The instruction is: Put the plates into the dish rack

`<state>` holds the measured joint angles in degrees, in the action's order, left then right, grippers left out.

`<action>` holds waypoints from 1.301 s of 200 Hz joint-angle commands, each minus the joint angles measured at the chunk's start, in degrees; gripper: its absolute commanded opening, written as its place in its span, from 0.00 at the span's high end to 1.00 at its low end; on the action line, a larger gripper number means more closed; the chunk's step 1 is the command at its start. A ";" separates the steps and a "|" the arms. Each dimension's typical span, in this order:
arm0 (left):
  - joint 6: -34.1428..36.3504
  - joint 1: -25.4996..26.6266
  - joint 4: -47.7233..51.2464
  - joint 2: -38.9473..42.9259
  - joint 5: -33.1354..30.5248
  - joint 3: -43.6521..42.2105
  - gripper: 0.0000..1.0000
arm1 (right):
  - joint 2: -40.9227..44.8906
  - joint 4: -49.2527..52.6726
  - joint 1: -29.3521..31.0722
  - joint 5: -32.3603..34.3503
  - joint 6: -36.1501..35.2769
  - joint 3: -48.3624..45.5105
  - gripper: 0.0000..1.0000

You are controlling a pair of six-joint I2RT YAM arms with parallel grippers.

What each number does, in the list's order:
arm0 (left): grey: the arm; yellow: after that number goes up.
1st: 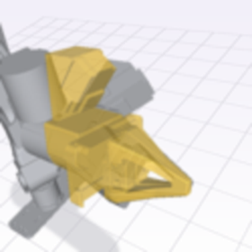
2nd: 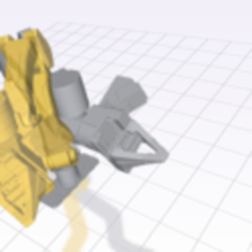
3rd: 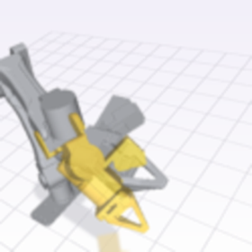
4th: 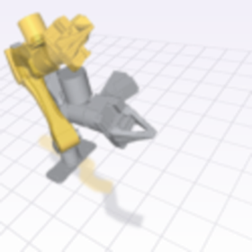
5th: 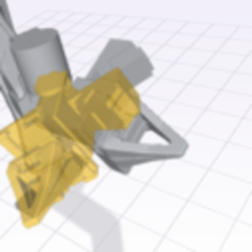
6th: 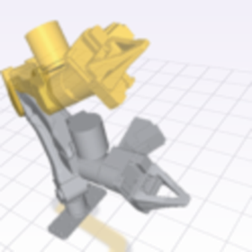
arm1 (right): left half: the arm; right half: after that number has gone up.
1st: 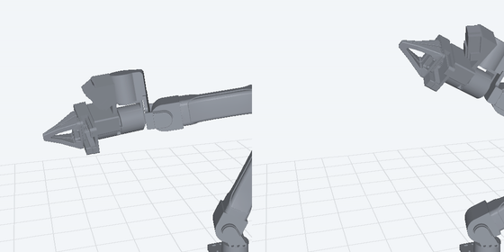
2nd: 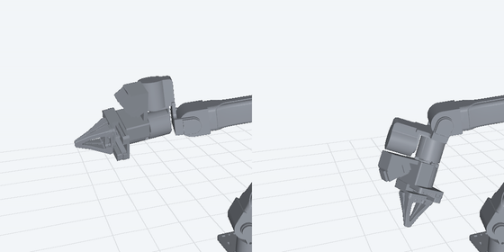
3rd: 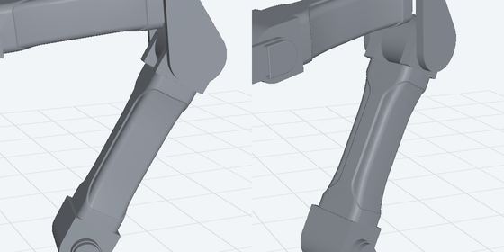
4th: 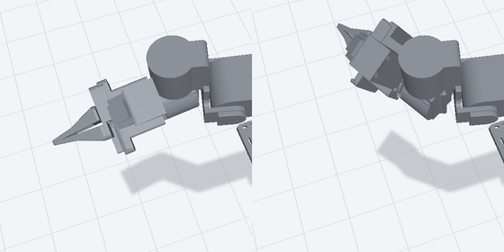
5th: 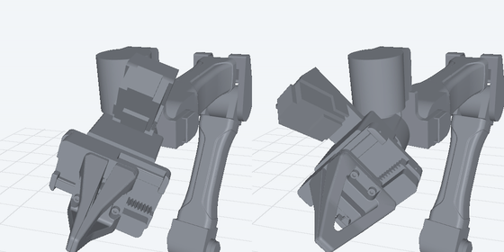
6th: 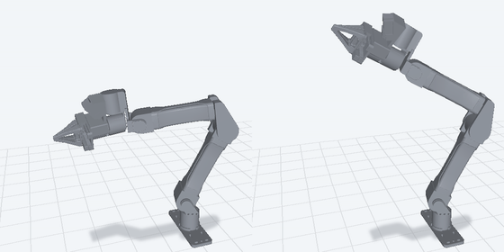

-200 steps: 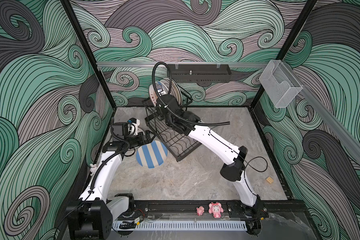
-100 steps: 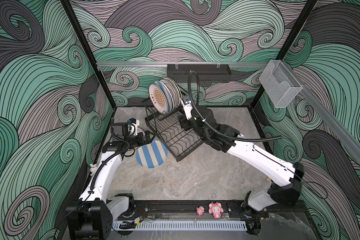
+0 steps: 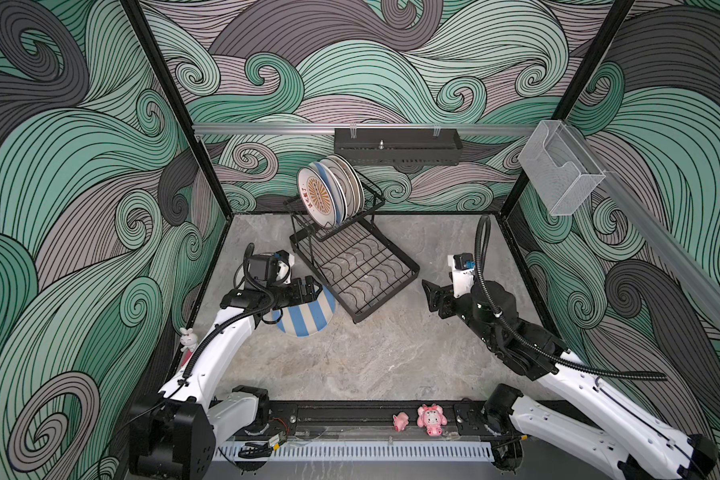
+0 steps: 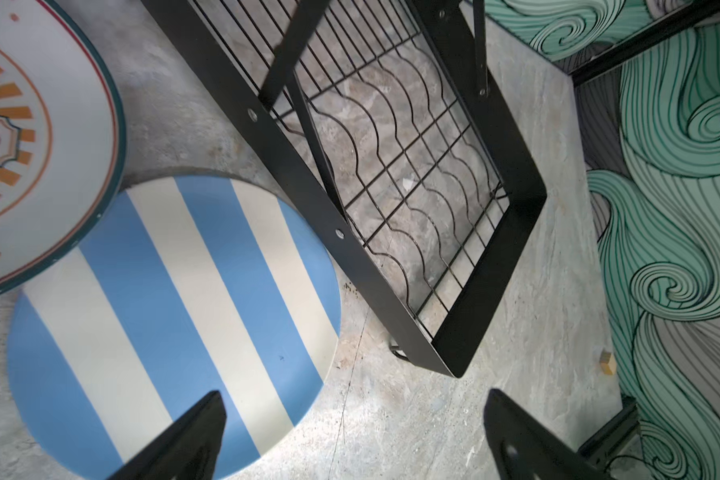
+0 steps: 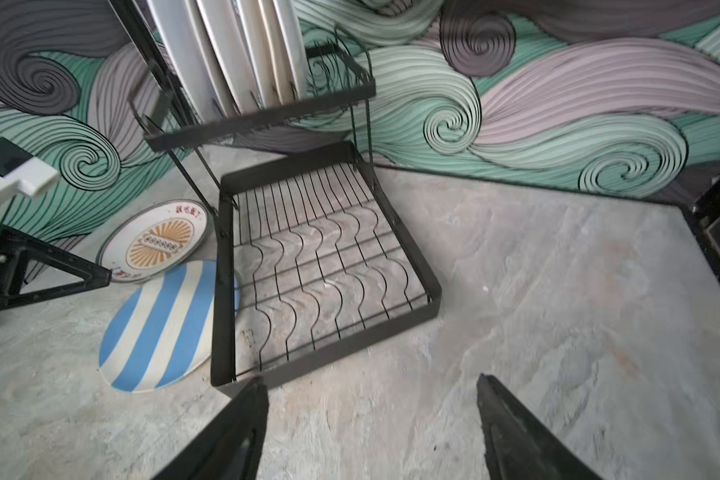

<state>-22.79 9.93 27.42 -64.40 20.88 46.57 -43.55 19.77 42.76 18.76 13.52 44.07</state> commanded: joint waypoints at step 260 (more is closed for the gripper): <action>-4.26 8.91 -8.02 -13.88 -2.43 -11.62 0.01 | 3.34 4.22 -2.50 -12.59 10.10 -7.91 0.04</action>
<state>-27.51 17.28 16.82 -78.74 19.55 36.27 -39.68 24.60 40.60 7.03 22.79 36.80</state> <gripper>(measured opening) 0.986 0.954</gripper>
